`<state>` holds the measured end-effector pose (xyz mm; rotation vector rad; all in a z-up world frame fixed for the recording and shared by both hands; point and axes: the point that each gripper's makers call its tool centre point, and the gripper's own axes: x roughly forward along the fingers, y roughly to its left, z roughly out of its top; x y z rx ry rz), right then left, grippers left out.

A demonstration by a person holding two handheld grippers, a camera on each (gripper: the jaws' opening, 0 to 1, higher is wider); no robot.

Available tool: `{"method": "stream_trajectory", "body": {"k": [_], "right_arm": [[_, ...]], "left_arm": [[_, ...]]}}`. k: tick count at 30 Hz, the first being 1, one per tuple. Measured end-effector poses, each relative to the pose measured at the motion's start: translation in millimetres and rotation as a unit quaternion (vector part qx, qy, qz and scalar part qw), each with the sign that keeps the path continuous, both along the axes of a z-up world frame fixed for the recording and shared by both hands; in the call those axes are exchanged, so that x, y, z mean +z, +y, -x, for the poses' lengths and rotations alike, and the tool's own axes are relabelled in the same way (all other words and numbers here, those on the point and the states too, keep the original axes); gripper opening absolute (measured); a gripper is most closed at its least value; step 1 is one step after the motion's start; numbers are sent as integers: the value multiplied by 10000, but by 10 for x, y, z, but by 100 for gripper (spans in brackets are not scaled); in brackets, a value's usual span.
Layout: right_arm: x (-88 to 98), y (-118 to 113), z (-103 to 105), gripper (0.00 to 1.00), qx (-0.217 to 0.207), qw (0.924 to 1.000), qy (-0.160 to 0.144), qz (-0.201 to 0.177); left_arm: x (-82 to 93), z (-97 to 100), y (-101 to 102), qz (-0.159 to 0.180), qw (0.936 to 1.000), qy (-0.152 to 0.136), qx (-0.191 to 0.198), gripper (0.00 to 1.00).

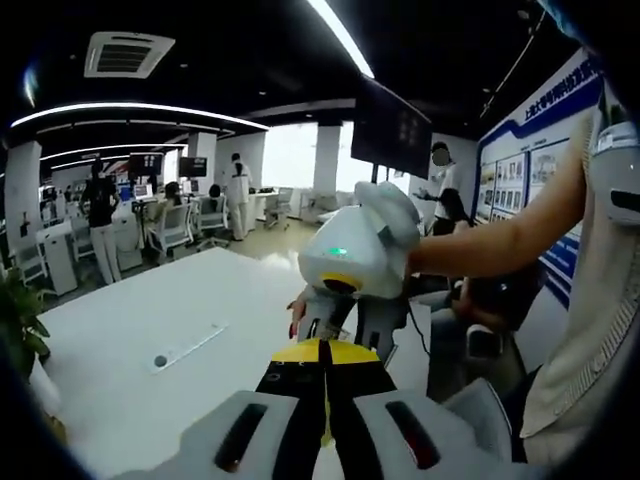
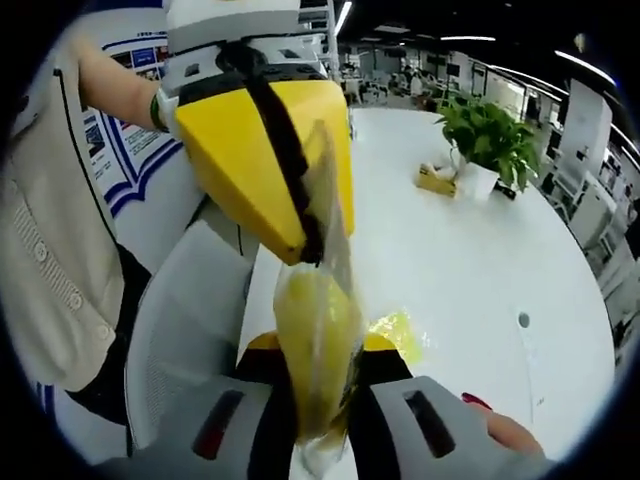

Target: Compare the silicone blocks by pressing each to a similar depth, holding the contact briefly, and releasing to observe deformation and rebound differences across the visible hardness samples.

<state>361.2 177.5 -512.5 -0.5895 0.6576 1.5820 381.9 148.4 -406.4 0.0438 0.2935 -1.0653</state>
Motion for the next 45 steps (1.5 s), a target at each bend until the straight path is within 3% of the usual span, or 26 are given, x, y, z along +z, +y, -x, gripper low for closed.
{"method": "stream_trajectory", "body": {"k": [5,6,7,8,11,45], "right_arm": [[6,-22,20,8,10,10000,-66,51],[3,-32,40,8,17,9999,31,97],[14,-17,7,8,69,9997,-228,12],[5,-34,35,8,48,9999,-70,92],[13,-21,48,9,46,10000,-42,67],[44,-77,85,11,65,9998,-129,145]], "left_arm": [[14,37,-14,-29,10000,-21,3,0],[14,42,-17,-38,10000,-23,8,0],[20,47,-16,-41,10000,-30,1,0],[18,53,-17,-50,10000,-19,-3,0],[23,71,-14,-83,9999,-55,20,0],[69,141,-57,-168,9997,-182,37,0]]}}
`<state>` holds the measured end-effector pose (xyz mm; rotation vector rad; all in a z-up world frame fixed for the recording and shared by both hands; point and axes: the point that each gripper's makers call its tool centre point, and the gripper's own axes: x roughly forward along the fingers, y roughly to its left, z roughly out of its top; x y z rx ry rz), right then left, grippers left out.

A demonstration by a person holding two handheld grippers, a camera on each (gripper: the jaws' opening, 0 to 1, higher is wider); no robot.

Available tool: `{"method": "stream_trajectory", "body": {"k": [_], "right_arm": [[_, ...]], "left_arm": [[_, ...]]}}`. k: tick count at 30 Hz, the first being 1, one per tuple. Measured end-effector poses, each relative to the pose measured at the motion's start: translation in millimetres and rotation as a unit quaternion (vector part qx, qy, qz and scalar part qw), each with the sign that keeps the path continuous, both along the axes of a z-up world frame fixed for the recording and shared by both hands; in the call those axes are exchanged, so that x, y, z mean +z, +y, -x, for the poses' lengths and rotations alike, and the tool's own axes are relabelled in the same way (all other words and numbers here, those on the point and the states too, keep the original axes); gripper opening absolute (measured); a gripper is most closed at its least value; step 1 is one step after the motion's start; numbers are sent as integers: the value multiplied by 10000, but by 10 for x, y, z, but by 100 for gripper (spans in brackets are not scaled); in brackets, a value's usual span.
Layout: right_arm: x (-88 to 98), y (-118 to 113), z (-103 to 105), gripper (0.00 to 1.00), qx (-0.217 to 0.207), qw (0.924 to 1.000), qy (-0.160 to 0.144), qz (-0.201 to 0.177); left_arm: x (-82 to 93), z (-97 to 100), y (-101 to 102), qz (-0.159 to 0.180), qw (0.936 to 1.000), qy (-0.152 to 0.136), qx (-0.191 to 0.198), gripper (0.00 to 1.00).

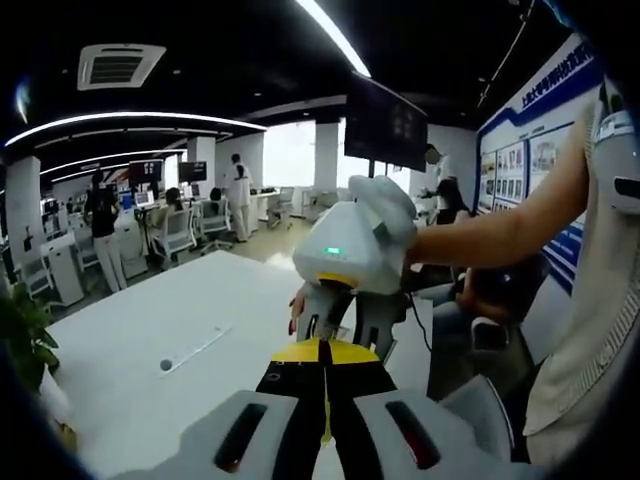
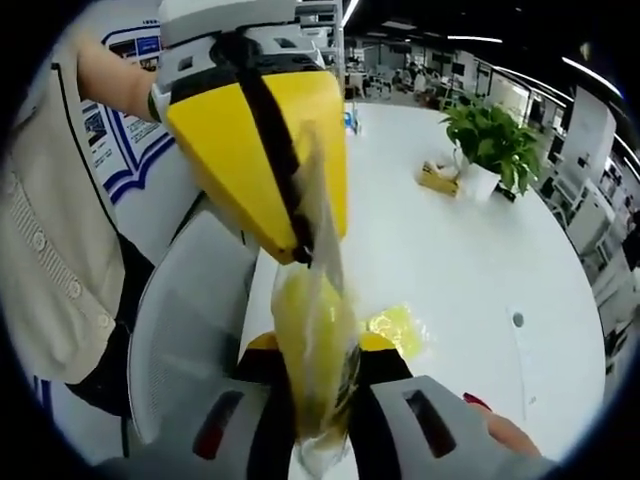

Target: Compare the silicone blocks by pressing each to a similar depth, holding the contact briefly, and releasing to observe deformation and rebound differences across the visible hardness samples.

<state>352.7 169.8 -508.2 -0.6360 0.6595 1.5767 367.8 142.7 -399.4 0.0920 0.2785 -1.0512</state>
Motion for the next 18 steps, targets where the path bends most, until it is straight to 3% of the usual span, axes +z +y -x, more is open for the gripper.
{"method": "stream_trajectory", "body": {"k": [18], "right_arm": [[78,37,-57,17,110,9997,-79,-215]], "left_arm": [[69,-3,-8,7,10000,-61,27,0]]}}
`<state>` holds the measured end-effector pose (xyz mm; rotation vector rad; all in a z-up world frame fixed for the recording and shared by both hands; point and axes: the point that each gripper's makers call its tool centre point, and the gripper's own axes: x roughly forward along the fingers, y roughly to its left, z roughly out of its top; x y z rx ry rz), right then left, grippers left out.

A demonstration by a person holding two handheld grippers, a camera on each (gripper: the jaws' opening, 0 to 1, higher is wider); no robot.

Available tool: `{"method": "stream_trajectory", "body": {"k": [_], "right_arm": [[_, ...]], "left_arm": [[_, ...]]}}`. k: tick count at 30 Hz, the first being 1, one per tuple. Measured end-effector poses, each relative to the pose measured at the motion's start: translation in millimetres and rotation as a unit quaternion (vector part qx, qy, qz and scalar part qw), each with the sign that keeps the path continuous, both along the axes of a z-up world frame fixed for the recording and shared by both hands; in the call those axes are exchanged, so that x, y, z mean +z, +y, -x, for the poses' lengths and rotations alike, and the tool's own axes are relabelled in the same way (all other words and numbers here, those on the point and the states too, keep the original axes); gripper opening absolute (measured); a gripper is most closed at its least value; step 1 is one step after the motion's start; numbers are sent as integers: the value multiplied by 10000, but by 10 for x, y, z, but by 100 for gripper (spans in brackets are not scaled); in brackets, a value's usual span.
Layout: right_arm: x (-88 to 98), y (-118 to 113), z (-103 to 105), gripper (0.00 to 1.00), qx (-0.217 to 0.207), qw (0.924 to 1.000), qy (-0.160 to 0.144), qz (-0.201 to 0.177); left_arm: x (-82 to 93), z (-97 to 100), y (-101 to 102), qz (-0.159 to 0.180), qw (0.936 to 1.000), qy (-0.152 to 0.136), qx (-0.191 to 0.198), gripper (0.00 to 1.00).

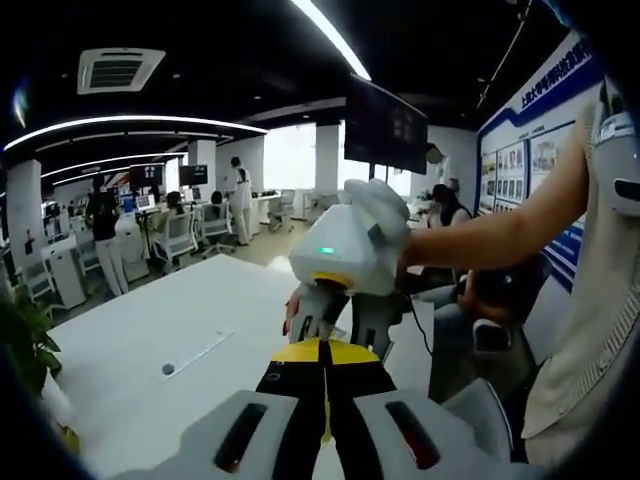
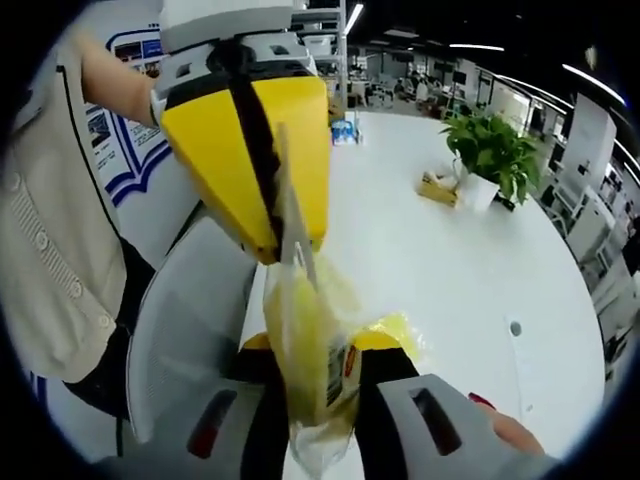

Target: Compare the silicone blocks by pressing each to a similar depth, holding the contact briefly, and releasing to observe deformation and rebound differences across the visible hardness samples.

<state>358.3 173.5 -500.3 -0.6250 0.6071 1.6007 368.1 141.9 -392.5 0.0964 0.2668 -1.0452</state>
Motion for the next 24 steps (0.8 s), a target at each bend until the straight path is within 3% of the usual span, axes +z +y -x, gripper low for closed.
{"method": "stream_trajectory", "body": {"k": [4,11,15,24], "right_arm": [[10,23,-50,18,71,9997,-224,-118],[17,46,-62,20,135,9995,-219,-168],[0,53,-77,22,148,9993,-290,-185],[-36,15,-78,27,100,9994,-287,-181]], "left_arm": [[-2,-6,2,-13,10000,-22,4,0],[3,-21,23,-22,10000,-50,70,0],[-18,-36,36,65,9998,108,138,0],[-71,-80,38,144,9996,166,190,0]]}}
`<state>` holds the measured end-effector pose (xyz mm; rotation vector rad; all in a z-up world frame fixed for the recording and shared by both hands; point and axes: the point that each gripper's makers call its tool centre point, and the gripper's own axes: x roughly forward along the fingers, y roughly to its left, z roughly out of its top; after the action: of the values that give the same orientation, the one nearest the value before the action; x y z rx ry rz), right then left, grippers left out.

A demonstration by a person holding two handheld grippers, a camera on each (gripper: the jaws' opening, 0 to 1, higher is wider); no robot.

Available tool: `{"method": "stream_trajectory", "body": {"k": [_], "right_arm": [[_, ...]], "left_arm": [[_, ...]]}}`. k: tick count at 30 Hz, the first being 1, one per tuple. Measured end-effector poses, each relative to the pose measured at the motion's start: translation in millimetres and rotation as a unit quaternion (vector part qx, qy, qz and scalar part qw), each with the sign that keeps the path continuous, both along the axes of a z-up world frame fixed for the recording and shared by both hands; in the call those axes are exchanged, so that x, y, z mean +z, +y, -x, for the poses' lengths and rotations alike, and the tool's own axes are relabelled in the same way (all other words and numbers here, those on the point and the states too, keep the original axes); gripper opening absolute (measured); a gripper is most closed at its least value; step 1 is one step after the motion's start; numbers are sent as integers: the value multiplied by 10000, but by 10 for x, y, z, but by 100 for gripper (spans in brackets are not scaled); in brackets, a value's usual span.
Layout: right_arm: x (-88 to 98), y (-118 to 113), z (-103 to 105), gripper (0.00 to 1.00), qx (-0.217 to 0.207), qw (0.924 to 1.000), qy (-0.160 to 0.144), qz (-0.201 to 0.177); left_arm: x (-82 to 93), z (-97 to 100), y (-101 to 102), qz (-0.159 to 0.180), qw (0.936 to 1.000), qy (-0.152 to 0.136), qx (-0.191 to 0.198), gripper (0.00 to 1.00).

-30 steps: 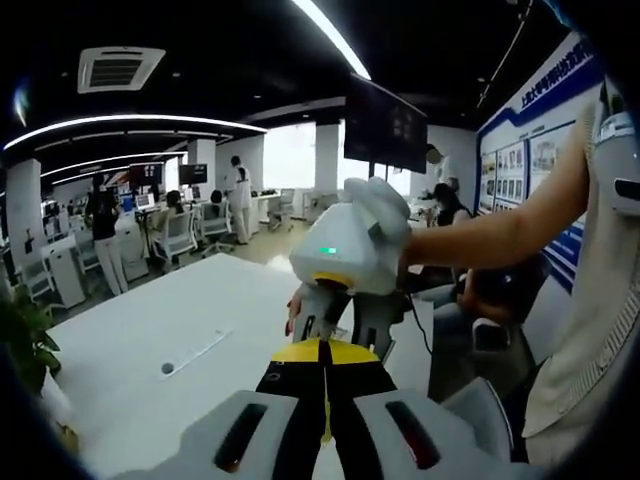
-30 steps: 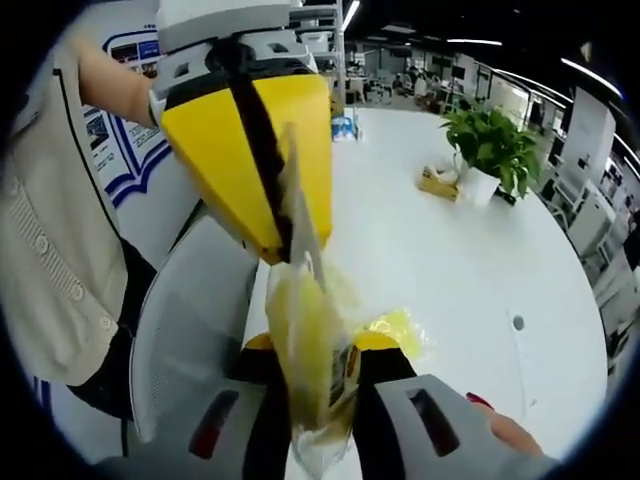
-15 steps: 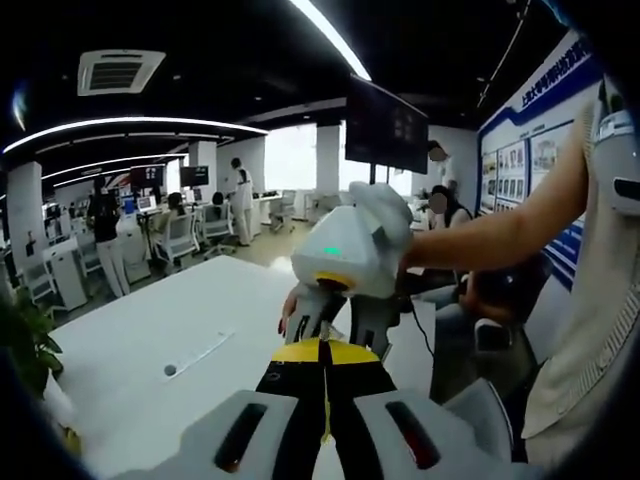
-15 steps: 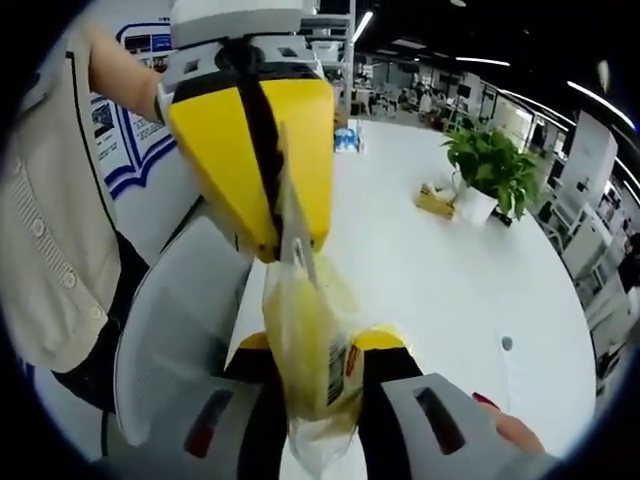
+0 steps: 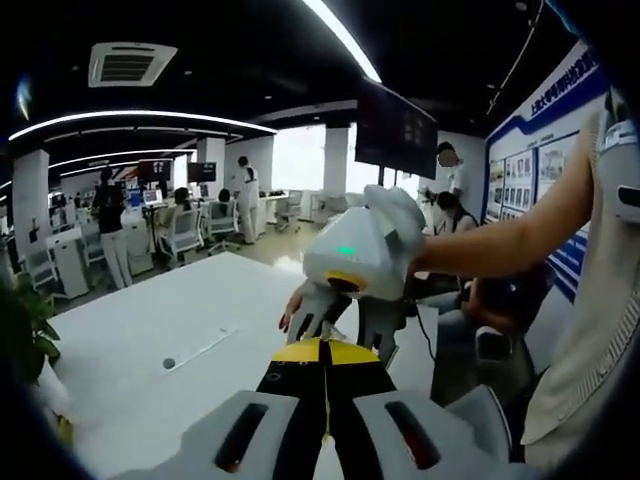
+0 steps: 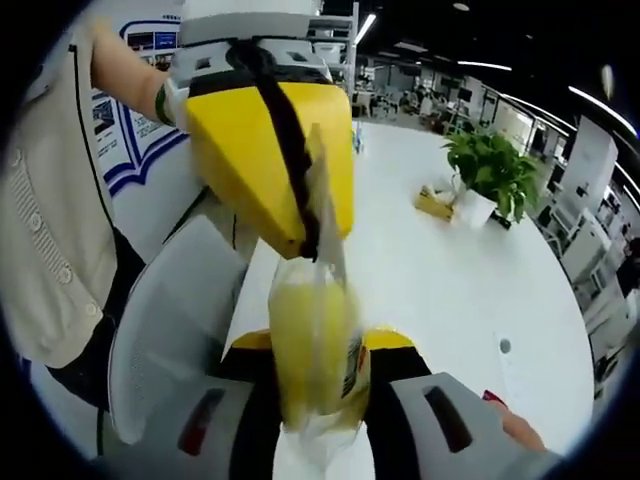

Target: Compare the silicone blocks by pressing each to a similar depth, holding the contact briefly, and releasing to observe deformation and rebound differences across the visible hardness samples.

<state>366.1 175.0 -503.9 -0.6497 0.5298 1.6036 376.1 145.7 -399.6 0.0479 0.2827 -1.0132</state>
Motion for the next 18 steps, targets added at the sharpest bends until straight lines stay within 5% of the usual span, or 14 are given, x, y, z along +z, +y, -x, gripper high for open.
{"method": "stream_trajectory", "body": {"k": [8,12,18], "right_arm": [[-11,-96,-12,32,-216,9997,68,-65],[-10,-198,-16,45,-410,9990,-36,-144],[-6,-465,-65,51,-1154,9921,-65,-480]], "left_arm": [[-104,-7,-54,36,9997,219,-27,0],[-160,-44,-79,152,9993,330,24,0],[-278,-86,-158,243,9984,497,58,0]]}}
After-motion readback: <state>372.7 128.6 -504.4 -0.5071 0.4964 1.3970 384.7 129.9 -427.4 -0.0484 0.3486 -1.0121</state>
